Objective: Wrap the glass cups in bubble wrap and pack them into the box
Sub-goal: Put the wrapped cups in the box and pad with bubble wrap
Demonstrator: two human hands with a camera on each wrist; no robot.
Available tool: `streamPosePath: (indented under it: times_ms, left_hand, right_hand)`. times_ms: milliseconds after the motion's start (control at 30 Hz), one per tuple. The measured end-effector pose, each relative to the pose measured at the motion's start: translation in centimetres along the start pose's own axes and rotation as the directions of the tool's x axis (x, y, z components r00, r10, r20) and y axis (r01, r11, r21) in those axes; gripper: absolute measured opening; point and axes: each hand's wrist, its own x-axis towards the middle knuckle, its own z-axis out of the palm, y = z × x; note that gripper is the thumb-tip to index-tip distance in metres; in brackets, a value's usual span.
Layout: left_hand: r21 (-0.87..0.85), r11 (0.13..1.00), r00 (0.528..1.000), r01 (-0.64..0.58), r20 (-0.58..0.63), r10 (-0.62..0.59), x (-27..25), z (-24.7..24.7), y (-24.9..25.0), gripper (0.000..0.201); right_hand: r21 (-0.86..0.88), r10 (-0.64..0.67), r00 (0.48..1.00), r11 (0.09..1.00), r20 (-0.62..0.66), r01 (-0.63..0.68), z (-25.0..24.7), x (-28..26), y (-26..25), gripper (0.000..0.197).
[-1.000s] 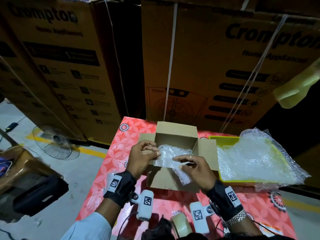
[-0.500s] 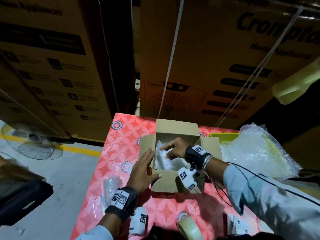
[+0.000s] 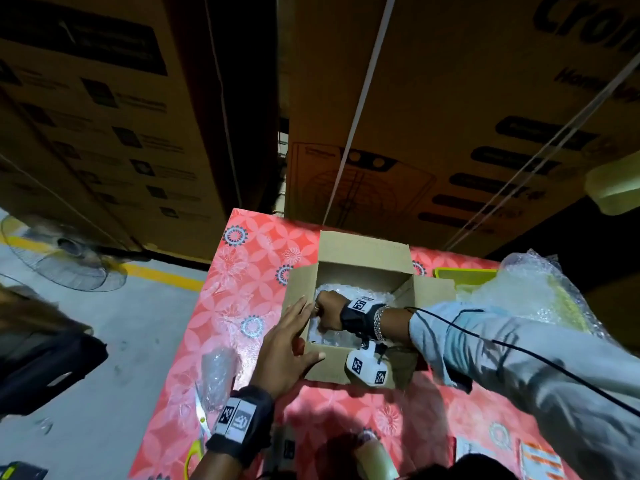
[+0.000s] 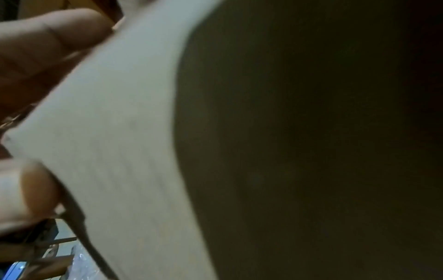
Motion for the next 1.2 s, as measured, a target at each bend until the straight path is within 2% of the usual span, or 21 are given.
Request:
streamPosePath:
  times_ms: [133, 233, 400, 467, 567, 633, 733, 800, 867, 933, 1033, 1100, 1200]
  left_hand:
    - [-0.034, 0.999, 1.000, -0.007, -0.011, 0.006, 0.0, -0.1, 0.2, 0.106]
    - [-0.027, 1.000, 1.000, -0.007, -0.018, 0.007, 0.1, -0.1, 0.4, 0.108]
    - [-0.029, 0.999, 0.999, 0.034, -0.017, -0.034, 0.1, 0.2, 0.0, 0.099]
    - [-0.042, 0.998, 0.999, 0.042, -0.010, -0.042, 0.2, 0.2, 0.1, 0.098]
    - [-0.045, 0.998, 0.999, 0.047, -0.008, -0.047, 0.3, 0.2, 0.3, 0.099]
    - [-0.038, 0.997, 0.998, 0.063, -0.018, -0.064, 0.3, 0.3, 0.2, 0.100]
    - [-0.027, 0.997, 0.997, 0.070, -0.021, -0.070, 0.3, 0.4, 0.0, 0.100]
    - [-0.030, 0.998, 0.998, 0.062, -0.022, -0.063, 0.2, 0.4, 0.0, 0.100]
    - [-0.034, 0.998, 0.998, 0.057, -0.027, -0.058, 0.1, 0.4, 0.1, 0.099]
    - [-0.025, 0.997, 0.997, 0.067, -0.033, -0.068, 0.1, 0.4, 0.2, 0.099]
    - [-0.029, 0.997, 0.997, 0.076, -0.029, -0.076, 0.0, 0.4, 0.3, 0.101]
    - [-0.025, 0.997, 0.997, 0.073, -0.027, -0.073, -0.1, 0.4, 0.2, 0.100]
    - [-0.026, 0.997, 0.997, 0.078, -0.027, -0.078, -0.2, 0.5, 0.1, 0.099]
  right_hand:
    - [0.053, 0.028, 0.996, 0.998, -0.086, -0.024, -0.1, 0.6, 0.8, 0.029]
    - [0.083, 0.021, 0.990, 0.997, -0.136, -0.010, -0.2, 0.7, 1.4, 0.030]
    - [-0.019, 0.015, 1.000, 1.000, -0.016, -0.015, -0.7, 0.4, 0.9, 0.027]
    - [-0.046, -0.010, 1.000, 0.999, 0.008, 0.010, -1.0, 0.1, 1.1, 0.035]
    - [-0.096, -0.103, 0.995, 0.990, -0.003, 0.102, -1.5, -0.4, 1.9, 0.035]
    - [-0.152, -0.182, 0.981, 0.970, 0.067, 0.191, -2.0, -0.4, 2.5, 0.038]
    - [-0.180, -0.276, 0.910, 0.923, 0.310, 0.341, -2.6, -0.4, 3.1, 0.050]
    - [-0.311, -0.209, 0.872, 0.876, 0.443, 0.368, -2.6, -0.4, 2.8, 0.054]
    - [-0.479, -0.135, 0.846, 0.773, 0.515, 0.415, -2.1, -0.3, 2.8, 0.061]
    - [-0.597, -0.112, 0.818, 0.629, 0.564, 0.498, -1.3, 0.0, 2.8, 0.065]
    - [-0.652, -0.161, 0.814, 0.521, 0.558, 0.550, -0.7, 0.1, 2.5, 0.062]
    - [-0.677, -0.205, 0.833, 0.499, 0.514, 0.541, -0.6, 0.0, 2.2, 0.056]
    - [-0.715, -0.298, 0.870, 0.496, 0.393, 0.493, -1.7, -0.2, 2.6, 0.060]
